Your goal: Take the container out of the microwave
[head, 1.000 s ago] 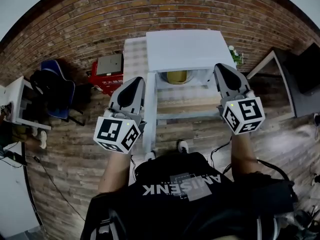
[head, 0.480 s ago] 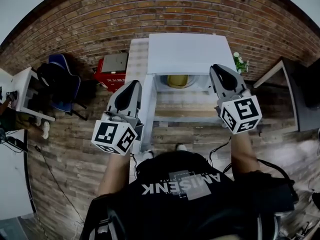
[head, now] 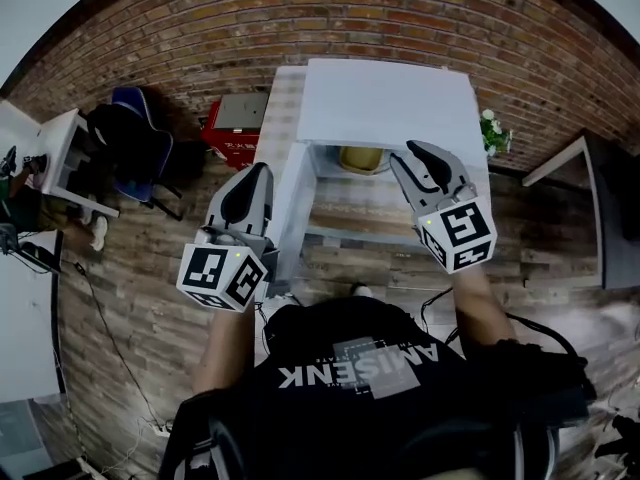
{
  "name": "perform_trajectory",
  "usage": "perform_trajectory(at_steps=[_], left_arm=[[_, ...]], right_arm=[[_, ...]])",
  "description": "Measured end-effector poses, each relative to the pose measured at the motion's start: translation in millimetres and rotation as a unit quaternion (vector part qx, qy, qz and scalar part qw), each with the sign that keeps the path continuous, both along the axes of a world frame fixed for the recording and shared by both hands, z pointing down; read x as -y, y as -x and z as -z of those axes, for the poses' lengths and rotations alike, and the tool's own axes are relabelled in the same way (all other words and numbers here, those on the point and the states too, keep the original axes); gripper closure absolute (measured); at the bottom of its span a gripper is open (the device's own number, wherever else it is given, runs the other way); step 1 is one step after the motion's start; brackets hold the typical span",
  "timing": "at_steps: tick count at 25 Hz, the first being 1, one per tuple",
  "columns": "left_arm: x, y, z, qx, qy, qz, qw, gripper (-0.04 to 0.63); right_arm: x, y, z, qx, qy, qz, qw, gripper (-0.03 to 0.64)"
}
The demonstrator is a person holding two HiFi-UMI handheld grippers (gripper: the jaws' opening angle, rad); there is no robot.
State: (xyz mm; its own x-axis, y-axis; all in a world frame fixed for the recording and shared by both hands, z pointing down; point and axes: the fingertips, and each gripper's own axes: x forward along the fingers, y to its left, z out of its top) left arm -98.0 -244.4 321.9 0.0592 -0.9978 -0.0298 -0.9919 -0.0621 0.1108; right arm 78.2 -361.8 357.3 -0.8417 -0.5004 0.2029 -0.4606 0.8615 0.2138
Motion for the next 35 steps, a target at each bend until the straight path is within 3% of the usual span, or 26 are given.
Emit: perform_trajectory(at_steps=[4,10,13,18,22,35], left_arm=[[-4,4,-5,-0.003,0.000,0.027,0.9996,0.581],[-12,8,-30,0.005,0.018,0.054,0.9984,0.581],[-16,4,-40,0.000,0.025,0.050,0.9984,0.581],[-15,-8,-53,0.006,0.039,0.039,0.9985,0.581],[-12,-15,-63,0.005,0.052,0.039,0.9979,0.581],[-22,-18,-93,-0.019,0.073,0.040,0.9963,0.581]], right_arm=[[-4,10,-20,-0.013,0.007,0.023,1.000,0.457],[-20,34,-46,-0.049,-0.031,0.068,0.996,0.438],[-25,44,-57,-0.052,-0.021,0.089,0.994,0.418],[-29,52,-72,-0.081,-0.053,0.111,0.989,0.399],[-25,54,-105,-0.115,-0.046,0.134,0.983,0.393],[6,64,-209,-0.221,-0.022,0.131,0.966,0.376]])
